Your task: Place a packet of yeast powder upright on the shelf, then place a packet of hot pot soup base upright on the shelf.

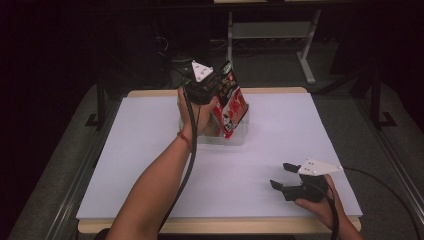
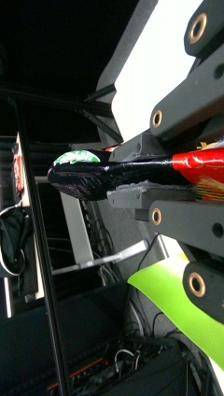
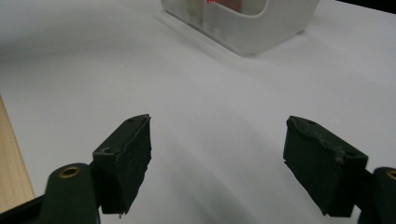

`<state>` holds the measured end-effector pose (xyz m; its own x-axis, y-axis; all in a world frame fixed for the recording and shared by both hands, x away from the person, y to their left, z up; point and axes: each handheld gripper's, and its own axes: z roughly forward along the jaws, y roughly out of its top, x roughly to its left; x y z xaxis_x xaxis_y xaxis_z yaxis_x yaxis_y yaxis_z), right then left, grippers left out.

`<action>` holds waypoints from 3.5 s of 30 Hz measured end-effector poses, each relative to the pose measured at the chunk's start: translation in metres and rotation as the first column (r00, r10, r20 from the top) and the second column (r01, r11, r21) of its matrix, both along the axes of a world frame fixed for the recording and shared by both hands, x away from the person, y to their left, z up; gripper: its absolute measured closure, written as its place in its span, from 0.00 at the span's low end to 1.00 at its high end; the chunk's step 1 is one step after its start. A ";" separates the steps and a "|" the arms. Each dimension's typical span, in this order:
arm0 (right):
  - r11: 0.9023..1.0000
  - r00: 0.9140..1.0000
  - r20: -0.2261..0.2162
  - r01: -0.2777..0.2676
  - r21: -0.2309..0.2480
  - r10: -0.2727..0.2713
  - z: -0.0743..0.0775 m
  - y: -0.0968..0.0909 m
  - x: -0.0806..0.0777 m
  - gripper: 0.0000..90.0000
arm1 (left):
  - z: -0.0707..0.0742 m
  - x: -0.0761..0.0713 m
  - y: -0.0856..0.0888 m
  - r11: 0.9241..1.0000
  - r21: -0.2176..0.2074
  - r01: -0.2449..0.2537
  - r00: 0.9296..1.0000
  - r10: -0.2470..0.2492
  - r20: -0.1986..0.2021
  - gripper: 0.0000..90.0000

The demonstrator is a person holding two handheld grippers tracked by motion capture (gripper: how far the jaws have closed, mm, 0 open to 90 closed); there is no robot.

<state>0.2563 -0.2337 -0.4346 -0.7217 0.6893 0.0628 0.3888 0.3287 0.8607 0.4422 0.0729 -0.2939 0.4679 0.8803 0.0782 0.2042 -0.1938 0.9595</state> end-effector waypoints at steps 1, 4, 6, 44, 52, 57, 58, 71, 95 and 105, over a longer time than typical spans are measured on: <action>1.000 1.000 -0.002 0.000 0.001 0.000 0.000 0.000 0.000 0.25 | -0.002 0.002 -0.001 1.000 0.006 -0.005 1.000 0.005 -0.003 0.89; 1.000 1.000 -0.005 -0.004 0.000 0.004 -0.001 0.000 0.000 0.25 | -0.005 0.007 -0.002 1.000 0.007 -0.011 1.000 0.011 -0.002 0.89; 1.000 1.000 -0.005 -0.002 -0.002 0.002 -0.001 0.000 0.000 0.25 | -0.006 0.010 -0.003 1.000 0.004 -0.014 1.000 0.014 0.001 0.89; 1.000 1.000 -0.019 -0.009 -0.012 0.008 -0.003 0.001 0.000 0.26 | -0.041 0.005 -0.027 0.984 -0.008 0.178 0.984 -0.178 -0.007 0.75; 1.000 1.000 -0.017 -0.002 -0.013 0.002 -0.003 -0.001 -0.001 0.27 | -0.039 0.001 -0.021 0.970 -0.008 0.241 0.970 -0.242 -0.003 0.69; 1.000 1.000 -0.015 -0.002 -0.017 0.002 -0.003 -0.001 -0.001 0.27 | -0.036 -0.002 -0.014 0.961 -0.006 0.275 0.961 -0.275 0.002 0.66; 1.000 1.000 -0.016 -0.001 -0.018 0.001 -0.003 -0.001 -0.001 0.27 | -0.035 -0.002 -0.013 0.958 0.002 0.286 0.958 -0.286 0.001 0.66; 1.000 1.000 -0.019 0.004 -0.029 -0.004 -0.003 0.000 0.000 0.28 | -0.030 -0.012 0.001 0.945 0.048 0.325 0.945 -0.326 0.015 0.64; 0.999 1.000 -0.014 0.017 -0.044 -0.018 -0.002 0.002 0.004 0.30 | -0.018 -0.035 0.016 0.903 0.137 0.407 0.909 -0.415 0.032 0.69; 0.999 1.000 -0.003 0.021 -0.048 -0.021 0.000 0.002 0.002 0.31 | -0.009 -0.053 0.032 0.883 0.162 0.440 0.891 -0.452 0.041 0.65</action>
